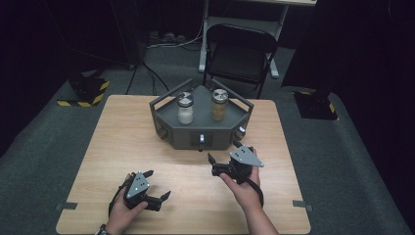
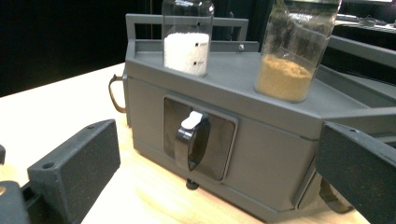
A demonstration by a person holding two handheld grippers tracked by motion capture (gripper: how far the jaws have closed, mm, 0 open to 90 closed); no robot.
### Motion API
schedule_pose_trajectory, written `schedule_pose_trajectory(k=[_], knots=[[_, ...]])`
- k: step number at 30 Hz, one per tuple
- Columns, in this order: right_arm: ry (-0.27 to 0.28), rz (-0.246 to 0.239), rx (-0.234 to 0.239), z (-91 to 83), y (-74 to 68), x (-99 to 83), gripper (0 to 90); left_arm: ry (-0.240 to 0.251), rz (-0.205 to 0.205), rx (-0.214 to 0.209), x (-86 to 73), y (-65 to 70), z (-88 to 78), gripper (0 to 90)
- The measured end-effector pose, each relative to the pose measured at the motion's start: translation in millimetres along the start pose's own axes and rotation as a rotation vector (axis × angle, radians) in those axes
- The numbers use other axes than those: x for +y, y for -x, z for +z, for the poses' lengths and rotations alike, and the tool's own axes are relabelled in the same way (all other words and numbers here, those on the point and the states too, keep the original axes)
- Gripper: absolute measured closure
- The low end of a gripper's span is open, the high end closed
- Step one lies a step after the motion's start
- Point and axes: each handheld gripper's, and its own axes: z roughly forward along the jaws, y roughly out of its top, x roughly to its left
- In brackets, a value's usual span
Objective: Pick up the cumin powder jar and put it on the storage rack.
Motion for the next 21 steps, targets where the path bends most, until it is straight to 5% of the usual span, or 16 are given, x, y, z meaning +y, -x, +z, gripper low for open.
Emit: schedule_pose_trajectory(k=[21], knots=[[-0.093, -0.038, 0.005, -23.7, -7.6, -40.1, 0.4, -0.016, 0.025, 0.005, 2.9, 3.0, 1.4, 0.8]])
